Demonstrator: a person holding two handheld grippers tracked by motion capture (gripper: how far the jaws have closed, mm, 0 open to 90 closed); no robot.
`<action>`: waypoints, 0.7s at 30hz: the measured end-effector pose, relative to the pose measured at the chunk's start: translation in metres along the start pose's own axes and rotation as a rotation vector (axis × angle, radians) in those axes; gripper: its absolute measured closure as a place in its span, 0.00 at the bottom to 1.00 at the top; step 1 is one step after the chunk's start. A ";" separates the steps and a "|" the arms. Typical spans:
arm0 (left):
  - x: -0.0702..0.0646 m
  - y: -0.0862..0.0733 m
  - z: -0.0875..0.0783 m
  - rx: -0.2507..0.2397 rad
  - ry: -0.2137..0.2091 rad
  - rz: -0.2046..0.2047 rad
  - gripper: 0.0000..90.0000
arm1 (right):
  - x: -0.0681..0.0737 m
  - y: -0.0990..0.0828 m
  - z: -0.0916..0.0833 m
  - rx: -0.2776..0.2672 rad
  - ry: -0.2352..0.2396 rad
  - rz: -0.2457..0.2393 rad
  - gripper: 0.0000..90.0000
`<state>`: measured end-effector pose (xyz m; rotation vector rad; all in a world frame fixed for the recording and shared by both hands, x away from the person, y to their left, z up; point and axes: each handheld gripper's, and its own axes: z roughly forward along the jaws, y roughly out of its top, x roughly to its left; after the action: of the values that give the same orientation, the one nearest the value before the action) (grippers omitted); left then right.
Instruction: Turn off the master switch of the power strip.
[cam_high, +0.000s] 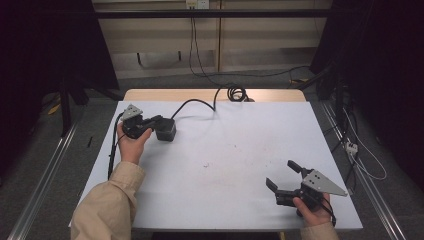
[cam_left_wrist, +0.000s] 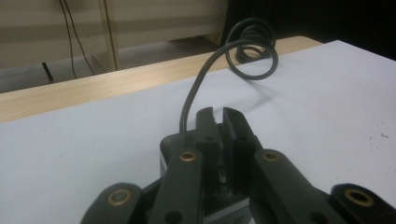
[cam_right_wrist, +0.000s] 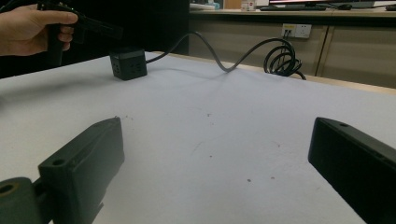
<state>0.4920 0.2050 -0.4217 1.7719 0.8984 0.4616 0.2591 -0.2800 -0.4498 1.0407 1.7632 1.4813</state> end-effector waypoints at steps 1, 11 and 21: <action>0.000 0.000 0.000 0.009 -0.001 0.009 0.97 | 0.000 0.000 0.000 0.000 0.000 0.000 0.03; 0.000 -0.001 -0.001 0.025 -0.011 0.005 1.00 | 0.000 0.000 0.000 0.001 -0.003 0.001 0.03; -0.002 -0.002 -0.001 0.055 -0.019 0.013 1.00 | 0.000 0.000 0.000 0.001 -0.002 -0.001 0.03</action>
<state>0.4895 0.2050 -0.4227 1.8305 0.8943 0.4320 0.2593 -0.2800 -0.4497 1.0416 1.7623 1.4783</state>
